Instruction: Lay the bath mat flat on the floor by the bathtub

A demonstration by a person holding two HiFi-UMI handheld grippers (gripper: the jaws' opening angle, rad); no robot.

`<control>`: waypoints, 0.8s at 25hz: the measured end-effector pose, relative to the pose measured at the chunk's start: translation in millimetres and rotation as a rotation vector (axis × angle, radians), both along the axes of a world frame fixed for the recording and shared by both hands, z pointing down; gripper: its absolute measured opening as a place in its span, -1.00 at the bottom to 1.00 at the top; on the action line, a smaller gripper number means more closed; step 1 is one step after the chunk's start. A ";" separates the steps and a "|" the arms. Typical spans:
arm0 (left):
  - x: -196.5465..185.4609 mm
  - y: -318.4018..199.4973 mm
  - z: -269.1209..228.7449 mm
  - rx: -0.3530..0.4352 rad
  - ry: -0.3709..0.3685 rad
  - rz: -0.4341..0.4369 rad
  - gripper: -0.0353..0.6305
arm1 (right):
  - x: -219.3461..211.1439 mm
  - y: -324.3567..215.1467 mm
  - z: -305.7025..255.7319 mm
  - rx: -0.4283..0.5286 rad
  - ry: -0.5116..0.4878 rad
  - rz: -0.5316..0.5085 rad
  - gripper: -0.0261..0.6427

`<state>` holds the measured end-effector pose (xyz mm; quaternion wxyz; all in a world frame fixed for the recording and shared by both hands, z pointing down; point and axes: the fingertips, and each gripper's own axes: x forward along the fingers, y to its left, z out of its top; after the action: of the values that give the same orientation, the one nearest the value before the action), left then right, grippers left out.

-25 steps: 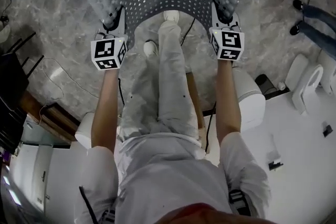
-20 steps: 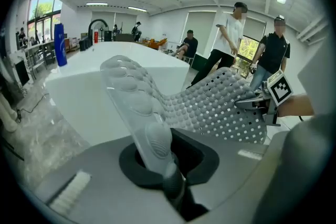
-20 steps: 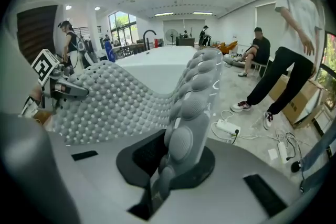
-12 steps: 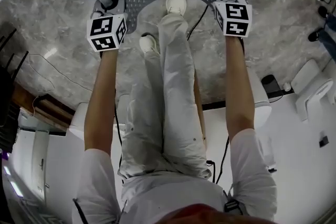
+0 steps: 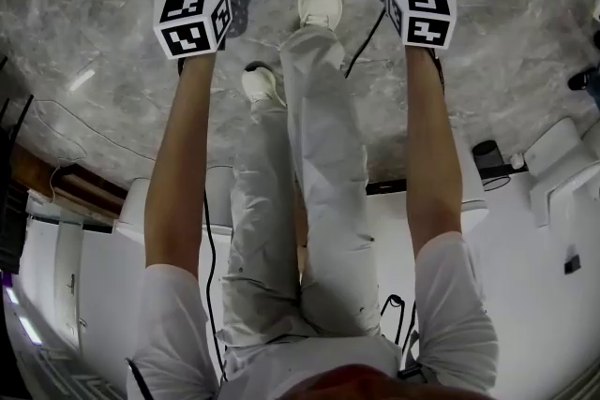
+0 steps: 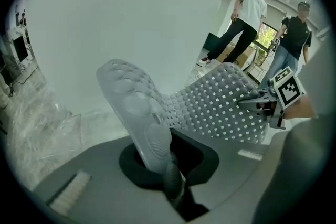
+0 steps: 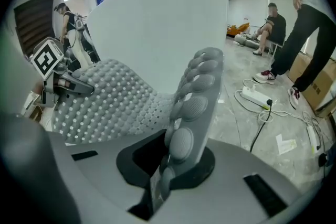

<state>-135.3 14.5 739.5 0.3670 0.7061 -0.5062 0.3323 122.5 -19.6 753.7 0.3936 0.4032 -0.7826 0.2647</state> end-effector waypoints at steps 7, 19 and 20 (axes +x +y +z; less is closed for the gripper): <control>6.3 -4.6 44.6 -0.014 -0.027 0.027 -0.84 | 7.6 -1.5 51.6 -0.003 0.018 -0.022 -0.87; -62.3 -18.4 138.4 -0.034 -0.143 -0.018 -0.84 | 71.0 -34.9 140.3 0.028 0.106 0.027 -0.87; -69.0 -19.9 145.6 -0.031 -0.156 -0.015 -0.84 | 76.3 -38.0 147.1 0.034 0.113 0.032 -0.87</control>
<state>-204.3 -5.4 885.1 0.3398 0.6684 -0.5334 0.3915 198.8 -57.6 900.8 0.4260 0.4366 -0.7570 0.2343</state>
